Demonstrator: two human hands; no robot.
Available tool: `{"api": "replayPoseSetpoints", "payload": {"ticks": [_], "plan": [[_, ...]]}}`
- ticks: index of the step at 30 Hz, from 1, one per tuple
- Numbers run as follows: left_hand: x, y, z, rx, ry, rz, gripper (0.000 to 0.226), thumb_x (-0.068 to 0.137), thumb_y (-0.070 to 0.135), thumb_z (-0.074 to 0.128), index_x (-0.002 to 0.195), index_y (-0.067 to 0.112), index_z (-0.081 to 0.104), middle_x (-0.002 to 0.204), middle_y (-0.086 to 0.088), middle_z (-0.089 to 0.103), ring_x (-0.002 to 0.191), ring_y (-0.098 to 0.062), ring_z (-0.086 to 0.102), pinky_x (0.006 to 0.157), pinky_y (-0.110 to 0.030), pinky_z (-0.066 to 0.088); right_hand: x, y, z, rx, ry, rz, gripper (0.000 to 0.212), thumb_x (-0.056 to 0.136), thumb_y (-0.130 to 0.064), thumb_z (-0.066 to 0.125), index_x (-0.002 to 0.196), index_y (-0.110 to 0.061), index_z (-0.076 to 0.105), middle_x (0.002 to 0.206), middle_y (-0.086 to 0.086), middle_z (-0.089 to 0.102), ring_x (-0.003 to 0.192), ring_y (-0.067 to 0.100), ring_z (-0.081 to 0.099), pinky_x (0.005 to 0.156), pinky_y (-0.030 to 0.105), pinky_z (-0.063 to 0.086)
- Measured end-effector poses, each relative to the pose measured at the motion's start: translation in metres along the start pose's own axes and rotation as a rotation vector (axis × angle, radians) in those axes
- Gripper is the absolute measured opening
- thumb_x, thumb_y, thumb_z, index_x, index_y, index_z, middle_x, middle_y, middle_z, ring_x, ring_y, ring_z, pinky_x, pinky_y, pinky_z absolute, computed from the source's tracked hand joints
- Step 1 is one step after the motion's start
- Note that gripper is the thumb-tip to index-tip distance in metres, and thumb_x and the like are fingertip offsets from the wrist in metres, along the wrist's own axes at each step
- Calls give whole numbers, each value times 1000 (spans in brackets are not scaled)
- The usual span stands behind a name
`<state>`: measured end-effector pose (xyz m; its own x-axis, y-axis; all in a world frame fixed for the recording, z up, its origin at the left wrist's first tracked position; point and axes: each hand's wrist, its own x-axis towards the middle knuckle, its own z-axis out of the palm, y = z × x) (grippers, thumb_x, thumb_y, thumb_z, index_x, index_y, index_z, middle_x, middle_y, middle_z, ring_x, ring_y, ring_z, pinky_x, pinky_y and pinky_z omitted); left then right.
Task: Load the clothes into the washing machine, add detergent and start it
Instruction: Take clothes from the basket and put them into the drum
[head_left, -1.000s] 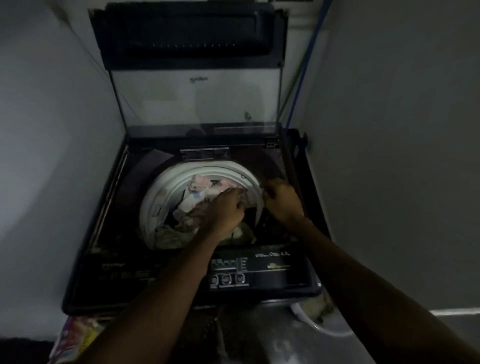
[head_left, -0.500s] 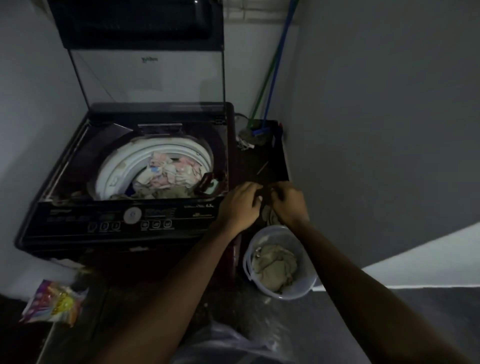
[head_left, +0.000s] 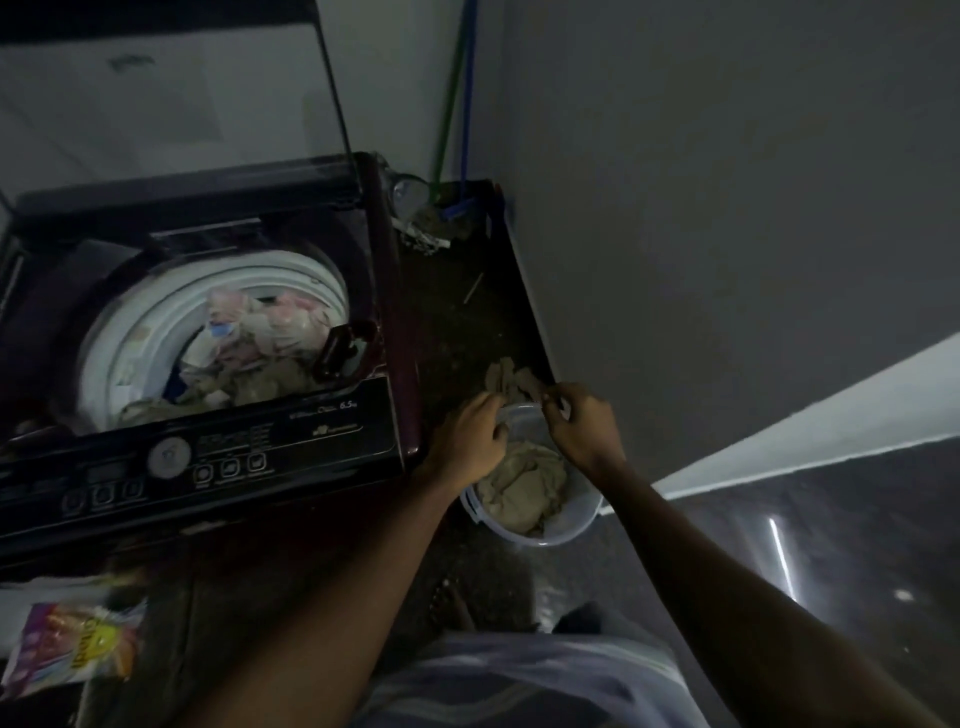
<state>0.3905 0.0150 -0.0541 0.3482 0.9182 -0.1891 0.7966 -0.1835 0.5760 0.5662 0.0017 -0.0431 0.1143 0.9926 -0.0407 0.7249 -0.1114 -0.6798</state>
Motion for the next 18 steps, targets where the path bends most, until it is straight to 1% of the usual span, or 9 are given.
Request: {"api": "replayPoseSetpoints", "payload": {"ticks": [3, 5, 8, 10, 13, 16, 18], "plan": [[4, 2, 11, -8, -33, -12, 41, 98, 20, 50, 139, 15, 47, 140, 0, 50, 124, -20, 51, 99, -36, 47, 0, 12, 0, -6, -41, 42, 27, 92, -25, 56, 115, -14, 66, 118, 7, 66, 107, 24, 61, 85, 29, 48], [7, 6, 23, -20, -36, -13, 44, 98, 20, 50, 142, 15, 46, 142, 0, 48, 127, -19, 49, 102, -36, 45, 1, 25, 2, -30, -61, 49, 26, 91, -25, 55, 113, -17, 66, 119, 5, 65, 107, 23, 61, 87, 31, 49], [10, 9, 42, -49, -38, -51, 45, 98, 23, 51, 142, 17, 47, 143, 1, 49, 130, -18, 48, 104, -37, 44, 2, 50, 7, -42, -155, 80, 25, 93, -24, 52, 113, -17, 66, 119, 4, 65, 106, 21, 60, 86, 31, 48], [12, 7, 62, -74, -25, -93, 43, 97, 25, 51, 139, 17, 50, 140, -1, 52, 128, -19, 50, 102, -40, 46, 4, 70, 11, -58, -230, 100, 26, 95, -24, 50, 114, -17, 65, 118, 5, 65, 107, 22, 60, 85, 30, 47], [15, 4, 95, -88, -11, -176, 46, 91, 35, 47, 131, 15, 57, 131, -4, 59, 122, -24, 56, 98, -41, 48, 7, 100, 13, -61, -306, 106, 26, 96, -24, 49, 114, -15, 65, 117, 6, 66, 108, 23, 60, 83, 27, 44], [25, -4, 134, -115, -31, -231, 44, 89, 30, 50, 130, 15, 59, 130, -4, 62, 121, -24, 57, 97, -38, 49, 18, 139, 28, -66, -356, 140, 29, 97, -30, 46, 115, -18, 65, 119, 4, 66, 108, 22, 61, 83, 25, 43], [34, -21, 171, -135, -44, -198, 50, 85, 30, 41, 128, 14, 61, 128, -5, 64, 119, -26, 59, 97, -40, 50, 24, 174, 50, -65, -370, 211, 33, 98, -37, 42, 118, -21, 64, 120, 4, 65, 109, 23, 61, 83, 26, 43]]}}
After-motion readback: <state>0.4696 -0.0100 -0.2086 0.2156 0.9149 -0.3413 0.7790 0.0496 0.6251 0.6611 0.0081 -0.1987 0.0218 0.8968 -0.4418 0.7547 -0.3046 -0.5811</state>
